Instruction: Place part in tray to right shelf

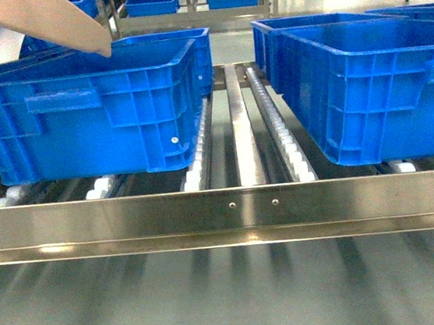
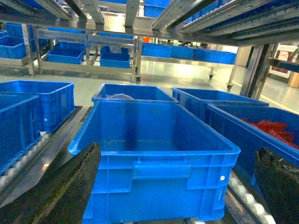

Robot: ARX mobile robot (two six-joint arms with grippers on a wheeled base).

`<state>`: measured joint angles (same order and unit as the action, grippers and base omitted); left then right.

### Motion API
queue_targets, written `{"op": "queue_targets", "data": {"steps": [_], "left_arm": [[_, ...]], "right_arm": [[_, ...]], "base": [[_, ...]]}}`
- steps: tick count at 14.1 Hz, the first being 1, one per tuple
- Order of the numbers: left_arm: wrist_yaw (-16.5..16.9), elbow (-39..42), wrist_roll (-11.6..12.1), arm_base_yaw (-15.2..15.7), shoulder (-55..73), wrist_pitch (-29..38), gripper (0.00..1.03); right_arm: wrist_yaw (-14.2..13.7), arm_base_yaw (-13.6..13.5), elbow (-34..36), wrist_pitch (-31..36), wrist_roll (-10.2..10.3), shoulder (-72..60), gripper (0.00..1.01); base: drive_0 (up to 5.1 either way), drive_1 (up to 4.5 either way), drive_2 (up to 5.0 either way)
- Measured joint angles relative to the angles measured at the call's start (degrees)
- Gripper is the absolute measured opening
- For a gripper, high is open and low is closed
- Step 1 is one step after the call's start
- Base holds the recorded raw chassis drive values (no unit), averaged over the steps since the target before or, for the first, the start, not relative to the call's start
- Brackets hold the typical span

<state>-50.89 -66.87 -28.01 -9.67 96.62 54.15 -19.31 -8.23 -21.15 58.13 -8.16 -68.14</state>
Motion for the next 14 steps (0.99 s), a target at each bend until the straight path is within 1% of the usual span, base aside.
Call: {"op": "queue_targets", "data": {"steps": [1, 2, 3, 4, 5, 6, 7, 8, 9, 10, 11, 12, 13, 14], "left_arm": [[0.07, 0.66, -0.31, -0.35, -0.52, 1.07, 0.13], [-0.13, 3.41, -0.44, -1.2, -2.75, 1.95, 0.13], [-0.9, 7.48, 0.04, -3.3, -6.05, 5.68, 0.13], [-1.6, 11.91, 1.29, -6.45, -10.73, 8.98, 0.13], [-2.21, 18.03, 4.63, -11.23, -17.16, 14.97, 0.13], [-1.79, 23.43, 7.87, -15.3, -22.58, 18.97, 0.13], [-2.75, 30.51, 14.03, -20.28, -28.92, 19.96, 0.13], [-5.95, 37.38, 19.78, -23.1, -31.71, 19.96, 0.13], [-1.2, 37.92, 22.84, -20.76, -35.1, 4.15, 0.13], [12.24, 36.81, 25.68, -15.98, -41.05, -14.78, 0.13], [22.8, 39.56, 26.84, -12.94, -53.13, -28.02, 0.13], [28.98, 42.42, 26.99, -10.45, -59.32, -34.6, 0.13], [32.48, 45.86, 26.97, -8.15, -59.98, -36.65, 0.13], [35.26, 50.69, 26.99, -5.66, -60.19, -37.81, 0.13]], "right_arm": [[0.02, 0.0, 0.0, -0.02, 0.0, 0.0, 0.98], [0.0, 0.0, 0.0, 0.0, 0.0, 0.0, 0.98], [0.0, 0.0, 0.0, 0.0, 0.0, 0.0, 0.98], [0.02, 0.0, 0.0, -0.02, 0.0, 0.0, 0.98], [0.02, 0.0, 0.0, 0.0, 0.0, 0.0, 0.98], [0.02, 0.0, 0.0, -0.02, 0.0, 0.0, 0.98], [0.0, 0.0, 0.0, 0.0, 0.0, 0.0, 0.98], [0.0, 0.0, 0.0, 0.0, 0.0, 0.0, 0.98], [3.82, 1.07, -0.79, -7.85, 1.46, 2.03, 0.93], [10.73, 2.16, 0.28, -15.39, 4.24, 6.25, 0.8], [13.64, 3.21, 3.37, -17.31, 5.86, 10.19, 0.65], [14.34, 3.74, 5.7, -17.4, 6.73, 11.91, 0.52], [15.1, 3.93, 7.78, -17.55, 7.1, 13.79, 0.4], [19.02, 7.3, 9.88, -18.21, 7.13, 16.52, 0.25]], "base": [[0.0, 0.0, 0.0], [0.0, 0.0, 0.0], [0.0, 0.0, 0.0], [0.0, 0.0, 0.0], [0.0, 0.0, 0.0], [0.0, 0.0, 0.0], [0.0, 0.0, 0.0], [0.0, 0.0, 0.0], [0.0, 0.0, 0.0], [0.0, 0.0, 0.0], [0.0, 0.0, 0.0], [0.0, 0.0, 0.0], [0.0, 0.0, 0.0], [0.0, 0.0, 0.0]]}}
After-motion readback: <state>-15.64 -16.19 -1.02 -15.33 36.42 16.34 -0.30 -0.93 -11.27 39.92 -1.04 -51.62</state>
